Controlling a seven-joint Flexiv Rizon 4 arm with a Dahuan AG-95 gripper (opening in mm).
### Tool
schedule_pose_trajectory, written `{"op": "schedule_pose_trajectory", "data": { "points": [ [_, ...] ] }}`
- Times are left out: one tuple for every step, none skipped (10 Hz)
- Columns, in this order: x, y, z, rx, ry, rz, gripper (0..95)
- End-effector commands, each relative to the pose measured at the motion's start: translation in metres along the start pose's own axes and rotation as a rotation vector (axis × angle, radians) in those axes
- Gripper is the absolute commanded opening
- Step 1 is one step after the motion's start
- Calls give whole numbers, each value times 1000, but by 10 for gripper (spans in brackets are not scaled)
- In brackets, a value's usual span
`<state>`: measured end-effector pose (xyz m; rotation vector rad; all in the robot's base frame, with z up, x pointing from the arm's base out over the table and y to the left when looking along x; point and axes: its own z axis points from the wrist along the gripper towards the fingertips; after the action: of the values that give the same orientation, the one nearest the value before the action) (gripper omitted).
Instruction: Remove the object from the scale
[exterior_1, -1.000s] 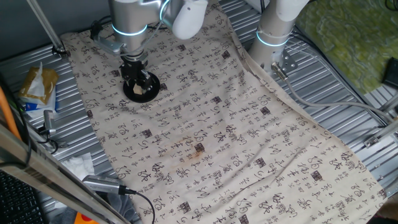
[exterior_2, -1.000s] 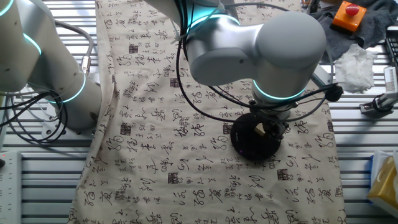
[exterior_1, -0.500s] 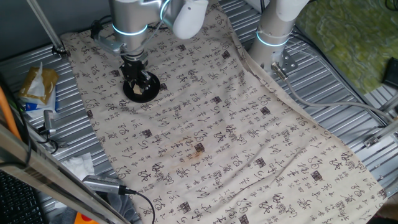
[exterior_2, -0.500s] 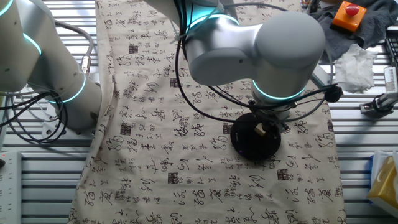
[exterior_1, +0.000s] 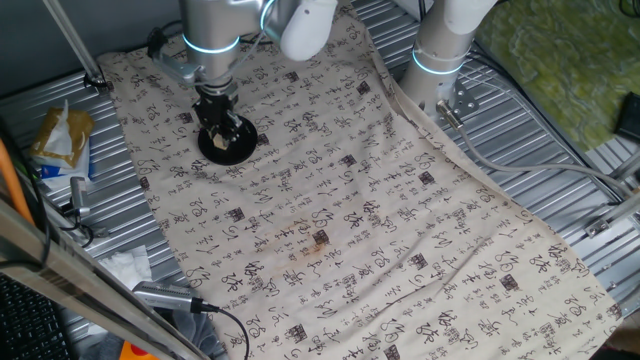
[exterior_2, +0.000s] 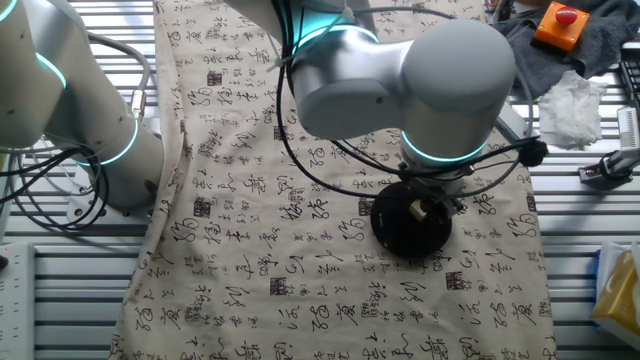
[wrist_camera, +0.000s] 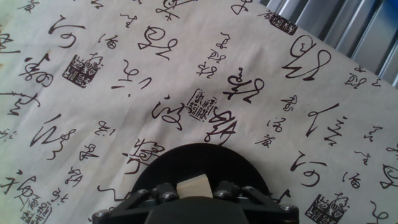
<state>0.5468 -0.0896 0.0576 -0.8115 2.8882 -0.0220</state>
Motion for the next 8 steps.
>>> {"op": "schedule_pose_trajectory", "data": {
  "points": [
    [-2, -2, -11, -13, -3, 11, 0],
    [-5, -4, -22, -17, 0, 17, 0],
    [-8, -7, -30, -17, 1, 22, 0],
    [-11, -7, -36, -18, 5, 32, 0],
    [-12, -7, -40, -19, 9, 38, 0],
    [-14, -7, -42, -20, 14, 40, 0],
    [-15, -7, -46, -21, 18, 49, 0],
    [-17, -6, -48, -20, 21, 67, 0]
  ]
}}
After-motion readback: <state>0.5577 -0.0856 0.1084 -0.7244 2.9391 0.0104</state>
